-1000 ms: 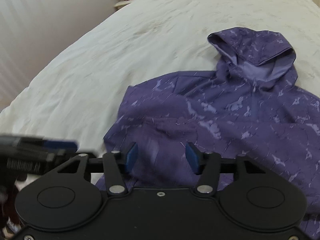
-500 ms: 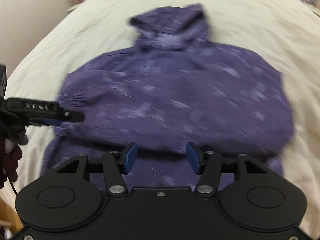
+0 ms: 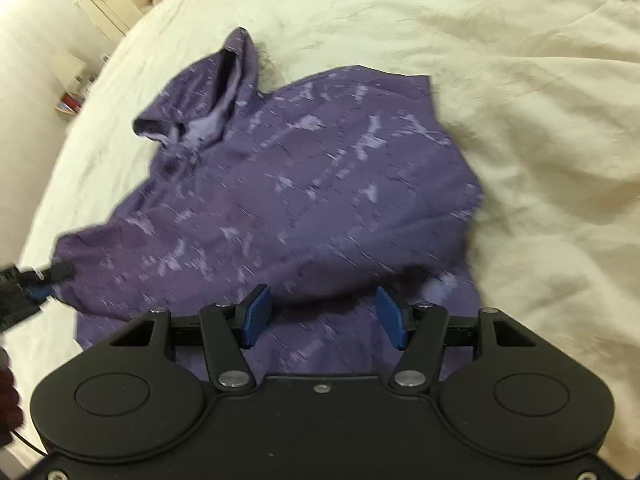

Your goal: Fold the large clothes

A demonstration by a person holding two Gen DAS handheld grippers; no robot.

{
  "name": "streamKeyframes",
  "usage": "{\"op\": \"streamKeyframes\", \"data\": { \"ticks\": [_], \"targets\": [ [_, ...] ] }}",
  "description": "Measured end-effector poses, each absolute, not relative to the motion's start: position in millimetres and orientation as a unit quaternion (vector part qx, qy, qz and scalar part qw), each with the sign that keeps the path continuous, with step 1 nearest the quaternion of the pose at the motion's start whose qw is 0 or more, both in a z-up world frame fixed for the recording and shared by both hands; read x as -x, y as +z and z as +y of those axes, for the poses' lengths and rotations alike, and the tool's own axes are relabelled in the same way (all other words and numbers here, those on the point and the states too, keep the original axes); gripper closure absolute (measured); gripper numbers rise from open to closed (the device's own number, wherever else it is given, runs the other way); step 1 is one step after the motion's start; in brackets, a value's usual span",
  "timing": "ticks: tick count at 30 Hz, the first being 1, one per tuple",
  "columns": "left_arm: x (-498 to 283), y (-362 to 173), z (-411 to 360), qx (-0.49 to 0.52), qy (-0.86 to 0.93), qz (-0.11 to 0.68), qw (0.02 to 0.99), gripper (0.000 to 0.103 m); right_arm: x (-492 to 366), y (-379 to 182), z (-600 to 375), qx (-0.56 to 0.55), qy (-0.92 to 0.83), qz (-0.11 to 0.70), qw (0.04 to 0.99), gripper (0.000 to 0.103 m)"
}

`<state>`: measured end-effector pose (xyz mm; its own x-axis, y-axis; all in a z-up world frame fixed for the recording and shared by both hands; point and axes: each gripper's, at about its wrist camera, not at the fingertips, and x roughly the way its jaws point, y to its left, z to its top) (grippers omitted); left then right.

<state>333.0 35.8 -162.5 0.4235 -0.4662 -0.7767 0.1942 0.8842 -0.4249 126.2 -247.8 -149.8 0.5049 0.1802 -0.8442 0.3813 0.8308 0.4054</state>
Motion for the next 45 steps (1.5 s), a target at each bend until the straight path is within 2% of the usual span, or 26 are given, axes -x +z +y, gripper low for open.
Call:
{"op": "streamKeyframes", "data": {
  "ticks": [5, 8, 12, 14, 16, 18, 25, 27, 31, 38, 42, 45],
  "targets": [
    [-332.5, -183.7, 42.1, 0.103, -0.162, 0.523, 0.831, 0.078, -135.9, -164.8, -273.1, -0.309, -0.121, 0.478, 0.813, 0.04],
    [-334.6, -202.4, 46.8, 0.083, -0.136, 0.55, 0.82, 0.075, -133.4, -178.2, -296.4, -0.32, -0.177, 0.494, 0.789, 0.039],
    [-333.3, -215.0, 55.7, 0.102, -0.12, 0.568, 0.808, 0.071, -124.7, -172.6, -309.3, -0.326, -0.169, 0.496, 0.787, 0.039],
    [-331.3, -209.3, 58.7, 0.114, -0.117, 0.566, 0.808, 0.062, -122.0, -162.1, -307.8, -0.308, -0.154, 0.498, 0.796, 0.039],
    [-325.7, -199.3, 61.5, 0.128, -0.126, 0.552, 0.814, 0.043, -119.8, -149.3, -305.7, -0.291, -0.138, 0.493, 0.808, 0.037],
    [-318.4, -186.7, 64.5, 0.136, -0.13, 0.534, 0.824, 0.034, -119.1, -134.5, -301.7, -0.273, -0.124, 0.485, 0.822, 0.033],
    [-318.2, -121.2, 66.1, 0.134, -0.158, 0.465, 0.861, 0.031, -140.8, -66.7, -275.3, -0.174, -0.078, 0.421, 0.887, 0.021],
    [-320.4, -99.0, 63.2, 0.12, -0.163, 0.43, 0.88, 0.03, -150.5, -46.1, -267.7, -0.149, -0.072, 0.392, 0.905, 0.009],
    [-324.7, -52.6, 49.1, 0.076, -0.166, 0.361, 0.914, 0.027, -166.2, -7.5, -246.2, -0.105, -0.067, 0.324, 0.938, 0.0],
    [-336.6, -8.6, 19.1, 0.03, -0.16, 0.277, 0.947, 0.025, -196.4, 20.9, -214.4, -0.043, -0.058, 0.256, 0.964, 0.001],
    [-350.8, -13.4, 2.2, 0.004, -0.104, 0.267, 0.958, 0.025, -228.6, 3.0, -202.4, -0.004, -0.054, 0.273, 0.96, 0.001],
    [-372.6, -33.7, -7.8, -0.032, -0.069, 0.288, 0.955, 0.025, -252.8, -18.3, -201.7, -0.013, -0.028, 0.31, 0.95, 0.001]
  ]
}}
